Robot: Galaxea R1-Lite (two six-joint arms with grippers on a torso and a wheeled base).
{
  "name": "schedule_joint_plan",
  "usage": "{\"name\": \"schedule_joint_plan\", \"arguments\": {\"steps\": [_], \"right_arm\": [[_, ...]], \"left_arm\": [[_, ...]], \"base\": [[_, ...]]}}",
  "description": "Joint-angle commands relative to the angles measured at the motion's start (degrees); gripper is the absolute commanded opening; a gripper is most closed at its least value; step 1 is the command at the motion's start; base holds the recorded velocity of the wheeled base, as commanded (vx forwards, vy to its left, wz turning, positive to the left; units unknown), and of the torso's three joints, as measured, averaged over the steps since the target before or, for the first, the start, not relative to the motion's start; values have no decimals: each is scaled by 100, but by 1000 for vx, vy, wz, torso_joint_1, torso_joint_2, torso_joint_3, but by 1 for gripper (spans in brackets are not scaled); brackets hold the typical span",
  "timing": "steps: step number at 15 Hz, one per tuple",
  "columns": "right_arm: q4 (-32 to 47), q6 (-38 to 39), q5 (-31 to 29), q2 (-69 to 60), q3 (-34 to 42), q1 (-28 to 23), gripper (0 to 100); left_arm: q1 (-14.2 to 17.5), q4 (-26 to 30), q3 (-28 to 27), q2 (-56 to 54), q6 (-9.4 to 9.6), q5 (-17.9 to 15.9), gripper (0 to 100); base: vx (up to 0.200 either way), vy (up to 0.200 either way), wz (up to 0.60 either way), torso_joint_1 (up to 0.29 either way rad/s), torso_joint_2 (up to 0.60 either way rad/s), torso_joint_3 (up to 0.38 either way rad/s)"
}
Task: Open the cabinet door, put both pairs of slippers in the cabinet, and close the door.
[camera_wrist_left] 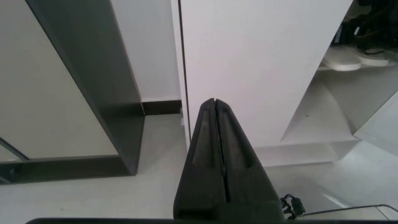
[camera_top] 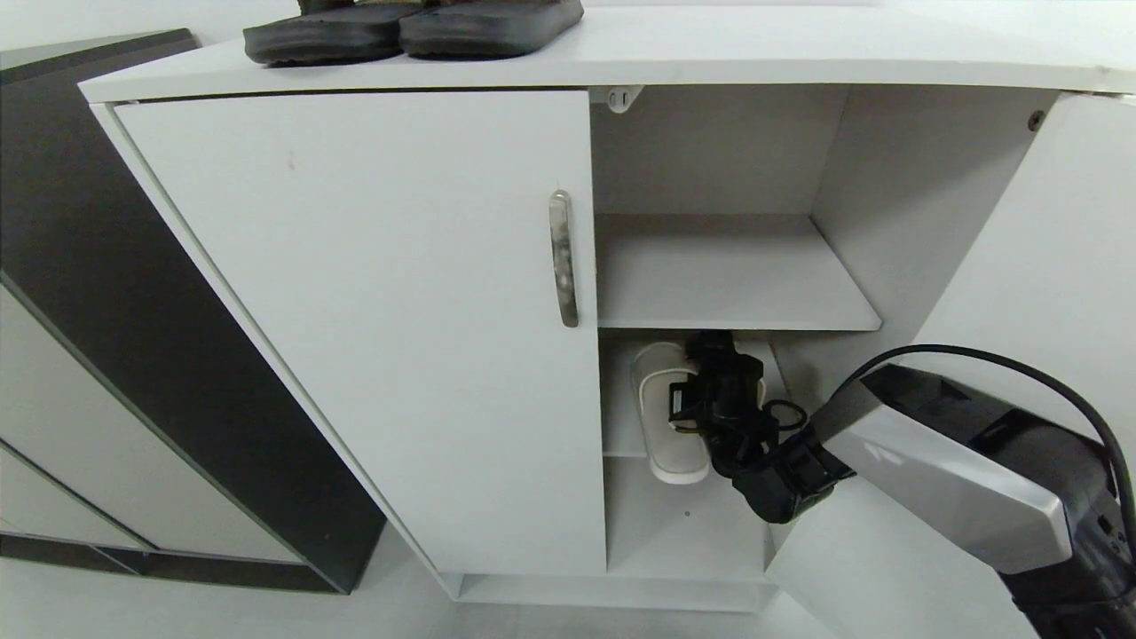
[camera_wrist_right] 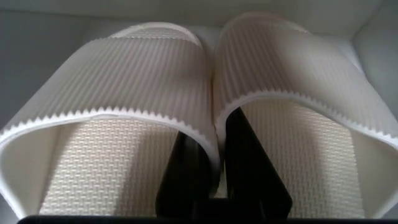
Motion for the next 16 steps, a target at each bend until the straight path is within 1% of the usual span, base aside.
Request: {"name": "schedule_joint_plan", "arguments": {"steps": [1,2,4,6,11,12,14,16], "right_arm": [[195,2,-1,232,-498,-85,0],[336,2,-1,328,-753,-111,0],[459,11,-19,416,-937,-138,0],[485,2,-230,539,-1104,-146,0],[520,-7,-256,601,-1148,-146,0],[626,2,-256,609,-1166,-146,100],[643,2,-256,583,-1113,-146,100],[617,2,-405,346,-735,-103,100]], "left_arm": [[0,2,0,5,-1,0,0],[0,2,0,5,-1,0,0],[0,2,0,5,-1,0,0],[0,2,0,5,-1,0,0],[0,2,0,5,-1,0,0],[0,-7,0,5,-1,0,0],[0,2,0,5,-1,0,0],[9,2,0,5,-1,0,0]], "base": [[0,0,0,0,0,0],[0,0,0,0,0,0],[0,0,0,0,0,0],[0,0,0,0,0,0],[0,0,0,0,0,0],[0,0,0,0,0,0],[0,0,0,0,0,0],[0,0,0,0,0,0]]}}
